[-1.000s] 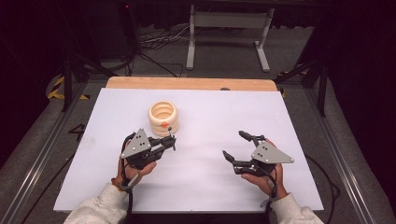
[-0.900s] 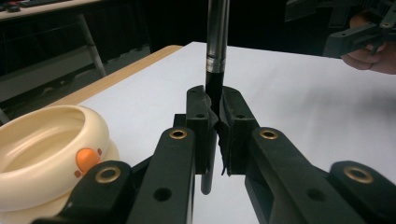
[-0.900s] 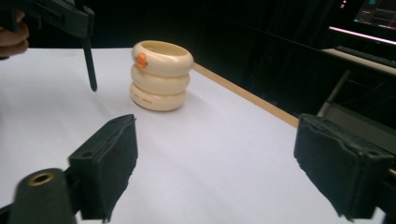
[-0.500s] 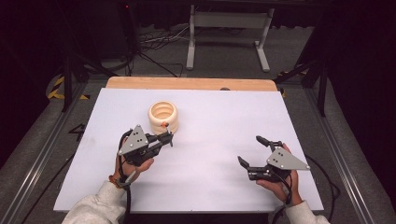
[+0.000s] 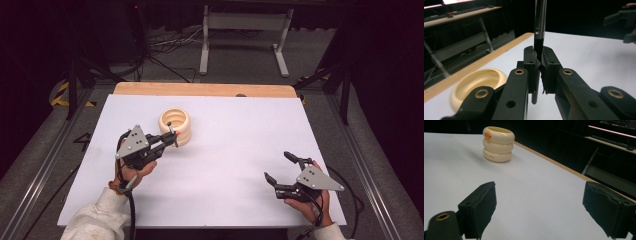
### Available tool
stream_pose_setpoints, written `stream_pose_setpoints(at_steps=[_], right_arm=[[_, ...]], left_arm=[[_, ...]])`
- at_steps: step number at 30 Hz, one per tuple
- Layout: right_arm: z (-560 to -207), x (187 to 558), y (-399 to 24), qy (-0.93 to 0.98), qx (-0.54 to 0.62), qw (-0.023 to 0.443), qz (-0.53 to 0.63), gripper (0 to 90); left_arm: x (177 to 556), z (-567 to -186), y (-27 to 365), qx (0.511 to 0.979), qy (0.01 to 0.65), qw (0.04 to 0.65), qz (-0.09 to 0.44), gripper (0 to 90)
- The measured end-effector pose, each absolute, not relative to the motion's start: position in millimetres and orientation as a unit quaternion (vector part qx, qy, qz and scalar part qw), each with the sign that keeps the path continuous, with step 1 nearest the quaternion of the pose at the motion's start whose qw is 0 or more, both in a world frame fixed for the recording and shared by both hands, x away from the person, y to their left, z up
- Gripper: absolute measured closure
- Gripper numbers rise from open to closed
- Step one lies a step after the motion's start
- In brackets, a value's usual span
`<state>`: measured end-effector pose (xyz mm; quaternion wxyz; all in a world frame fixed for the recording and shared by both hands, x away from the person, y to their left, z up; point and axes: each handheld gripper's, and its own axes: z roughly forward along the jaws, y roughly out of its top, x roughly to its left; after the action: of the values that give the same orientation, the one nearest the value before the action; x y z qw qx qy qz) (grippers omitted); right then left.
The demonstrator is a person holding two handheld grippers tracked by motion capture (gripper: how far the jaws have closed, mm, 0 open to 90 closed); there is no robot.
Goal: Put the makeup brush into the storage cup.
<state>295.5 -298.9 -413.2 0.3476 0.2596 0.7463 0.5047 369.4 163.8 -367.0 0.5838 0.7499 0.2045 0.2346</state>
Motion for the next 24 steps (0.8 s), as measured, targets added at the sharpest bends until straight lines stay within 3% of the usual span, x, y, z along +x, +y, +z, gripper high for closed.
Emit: stream_pose_setpoints(at_steps=[8,24], right_arm=[[-421.0,293.5,-304.1,0.750,0.269,0.369,0.479,6.8],[-423.2,292.4,-312.5,0.735,0.288,0.382,0.480,6.9]], left_arm=[[382.9,-352.3,174.3,0.738,0.214,0.587,0.254,84.0],[417.1,-342.5,171.5,0.738,0.226,0.580,0.263,84.0]])
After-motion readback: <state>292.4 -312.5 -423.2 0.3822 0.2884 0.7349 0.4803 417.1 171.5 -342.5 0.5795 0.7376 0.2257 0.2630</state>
